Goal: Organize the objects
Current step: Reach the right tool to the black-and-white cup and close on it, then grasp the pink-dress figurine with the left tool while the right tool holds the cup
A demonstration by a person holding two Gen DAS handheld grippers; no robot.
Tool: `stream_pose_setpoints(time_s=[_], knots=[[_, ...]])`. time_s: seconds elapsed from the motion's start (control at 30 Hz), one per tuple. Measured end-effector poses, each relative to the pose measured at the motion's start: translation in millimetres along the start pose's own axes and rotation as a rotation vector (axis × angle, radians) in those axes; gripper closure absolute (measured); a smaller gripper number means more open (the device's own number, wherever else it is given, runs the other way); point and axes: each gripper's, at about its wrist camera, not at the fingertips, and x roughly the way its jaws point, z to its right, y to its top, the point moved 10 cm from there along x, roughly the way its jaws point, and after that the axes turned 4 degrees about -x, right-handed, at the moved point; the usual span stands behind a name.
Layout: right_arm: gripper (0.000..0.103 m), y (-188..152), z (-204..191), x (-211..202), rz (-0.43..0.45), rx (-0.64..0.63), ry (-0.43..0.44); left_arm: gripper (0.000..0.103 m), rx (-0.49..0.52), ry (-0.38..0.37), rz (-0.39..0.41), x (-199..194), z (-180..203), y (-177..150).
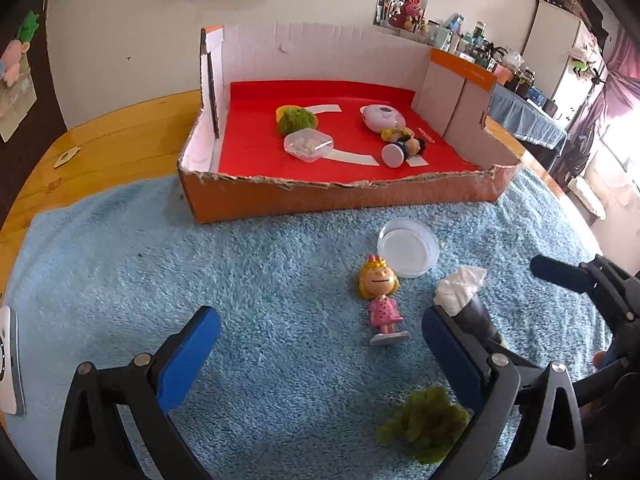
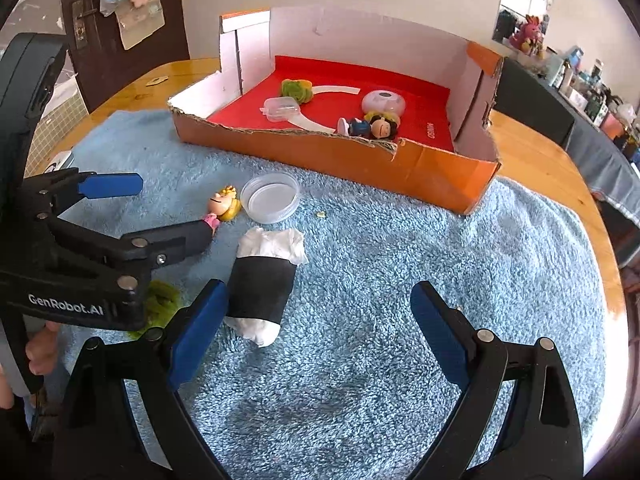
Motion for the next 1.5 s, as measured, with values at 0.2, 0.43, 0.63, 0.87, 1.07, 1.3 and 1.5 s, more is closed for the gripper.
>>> stream_pose_setpoints(time_s=[0.2, 0.43, 0.63, 0.87, 1.07, 1.3, 1.5], knots=[[0.013, 4.3, -11.3, 2.9, 0.005, -0.061, 0.004, 0.000, -0.013, -0.004, -0.011, 2.5, -7.1, -2.5], [0.026, 0.7, -8.2, 10.6, -0.006, -0.061, 0.012, 0.000, 0.013, -0.003, -0.012, 5.9, 0.1, -1.0], [0.044, 0.0, 11.3, 7.0, 0.004, -0.005, 0.016, 0.009, 0.023, -0.010, -0.005, 8.4, 5.4, 4.0], [0.062, 6.9, -6.5, 14.9, 0.009, -0.072, 0.062, 0.030, 0.053, 0.001, 0.012, 6.8, 9.7, 3.1], [0.066, 6.2, -8.6, 18.0, 0.002, -0.056, 0.095, 0.057, 0.119, 0.025, 0.027, 9.2, 23.6, 3.3], [0.067, 4.9, -7.6, 13.7, 0.008, -0.007, 0.123, 0.082, 0.106, -0.030, 0.018, 6.5, 29.1, 2.0], [0.067, 6.6, -6.4, 5.9, 0.028, 0.029, 0.144, 0.082, 0.085, -0.046, 0.027, -0.5, 25.3, 1.1]])
